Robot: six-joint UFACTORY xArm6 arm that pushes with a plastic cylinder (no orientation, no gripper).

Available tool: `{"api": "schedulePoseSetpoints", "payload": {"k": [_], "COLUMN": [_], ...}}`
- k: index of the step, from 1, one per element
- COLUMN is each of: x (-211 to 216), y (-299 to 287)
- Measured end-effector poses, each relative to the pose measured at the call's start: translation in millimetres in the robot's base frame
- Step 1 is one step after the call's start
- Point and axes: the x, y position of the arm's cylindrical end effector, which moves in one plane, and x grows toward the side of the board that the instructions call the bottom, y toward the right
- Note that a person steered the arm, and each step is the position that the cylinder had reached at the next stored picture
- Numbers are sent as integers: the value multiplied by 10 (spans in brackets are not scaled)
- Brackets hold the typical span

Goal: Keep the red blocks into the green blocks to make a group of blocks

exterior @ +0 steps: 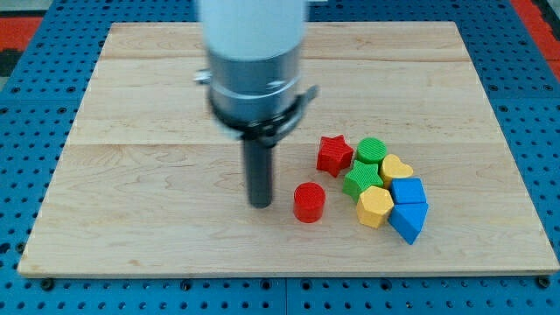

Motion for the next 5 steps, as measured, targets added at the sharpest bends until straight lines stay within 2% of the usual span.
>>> {"api": "schedulePoseSetpoints", "payload": {"k": [1,2,3,4,5], "x": [397,4,-112,-11,-242], "y": [531,655,724,323,317]}}
